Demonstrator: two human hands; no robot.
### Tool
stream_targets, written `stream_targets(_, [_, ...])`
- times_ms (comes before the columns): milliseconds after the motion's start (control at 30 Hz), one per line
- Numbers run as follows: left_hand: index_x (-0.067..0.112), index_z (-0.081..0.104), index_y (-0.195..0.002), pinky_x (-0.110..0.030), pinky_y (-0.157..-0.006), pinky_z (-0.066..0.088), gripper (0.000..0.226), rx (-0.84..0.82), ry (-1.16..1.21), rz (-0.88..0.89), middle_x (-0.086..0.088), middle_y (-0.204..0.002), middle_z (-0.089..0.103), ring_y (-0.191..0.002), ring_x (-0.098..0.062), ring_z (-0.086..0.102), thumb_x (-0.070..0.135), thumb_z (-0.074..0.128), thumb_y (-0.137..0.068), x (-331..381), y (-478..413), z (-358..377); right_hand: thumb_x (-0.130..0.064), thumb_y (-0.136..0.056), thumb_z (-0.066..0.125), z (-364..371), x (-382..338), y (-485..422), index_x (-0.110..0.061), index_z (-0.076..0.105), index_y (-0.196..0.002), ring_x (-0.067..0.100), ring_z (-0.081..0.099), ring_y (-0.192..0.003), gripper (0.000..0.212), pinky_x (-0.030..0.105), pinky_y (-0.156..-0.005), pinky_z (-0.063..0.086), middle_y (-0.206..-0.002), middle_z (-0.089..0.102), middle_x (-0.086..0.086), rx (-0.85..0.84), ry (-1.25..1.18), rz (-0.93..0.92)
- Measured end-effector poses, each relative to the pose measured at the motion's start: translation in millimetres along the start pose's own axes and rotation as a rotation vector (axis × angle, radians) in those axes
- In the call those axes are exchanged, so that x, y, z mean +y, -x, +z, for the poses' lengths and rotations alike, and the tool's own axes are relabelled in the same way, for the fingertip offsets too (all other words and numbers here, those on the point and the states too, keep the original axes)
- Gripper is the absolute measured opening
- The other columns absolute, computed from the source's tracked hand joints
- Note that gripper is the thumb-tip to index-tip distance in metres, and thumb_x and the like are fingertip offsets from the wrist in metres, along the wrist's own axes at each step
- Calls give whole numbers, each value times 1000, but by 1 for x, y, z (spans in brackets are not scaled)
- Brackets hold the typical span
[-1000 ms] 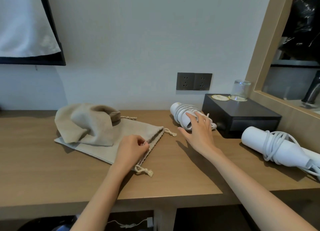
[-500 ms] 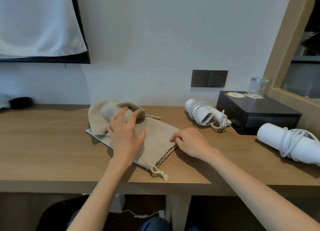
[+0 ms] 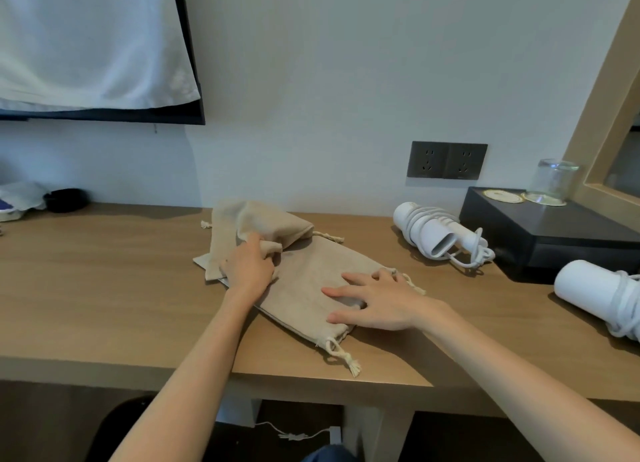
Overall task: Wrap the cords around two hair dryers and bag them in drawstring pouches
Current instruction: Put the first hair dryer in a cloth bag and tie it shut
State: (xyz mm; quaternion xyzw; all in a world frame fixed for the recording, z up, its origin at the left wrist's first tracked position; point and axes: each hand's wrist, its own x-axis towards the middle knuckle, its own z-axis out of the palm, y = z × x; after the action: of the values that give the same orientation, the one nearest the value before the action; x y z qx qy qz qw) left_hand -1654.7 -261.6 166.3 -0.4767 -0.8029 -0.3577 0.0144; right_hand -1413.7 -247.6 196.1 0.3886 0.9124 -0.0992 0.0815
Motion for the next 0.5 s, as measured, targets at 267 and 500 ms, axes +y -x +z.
stream_targets(267, [16, 49, -107, -31, -70, 41, 24, 217, 406, 205, -4, -101, 59, -90, -19, 53, 3, 54, -88, 5, 11, -20, -71, -90, 16, 9, -27, -53, -56, 16, -143, 37, 3, -143, 55, 51, -113, 1, -160, 7, -5, 143, -32, -43])
stream_targets(500, [19, 49, -104, -30, -68, 37, 41, 286, 447, 189, -3, -103, 54, -89, -18, 49, -11, 52, -77, -6, 18, -26, -42, -101, 34, 7, -67, -127, -13, 57, -123, 33, 46, -119, 44, 41, -94, 36, -126, 57, 16, 308, -209, -145])
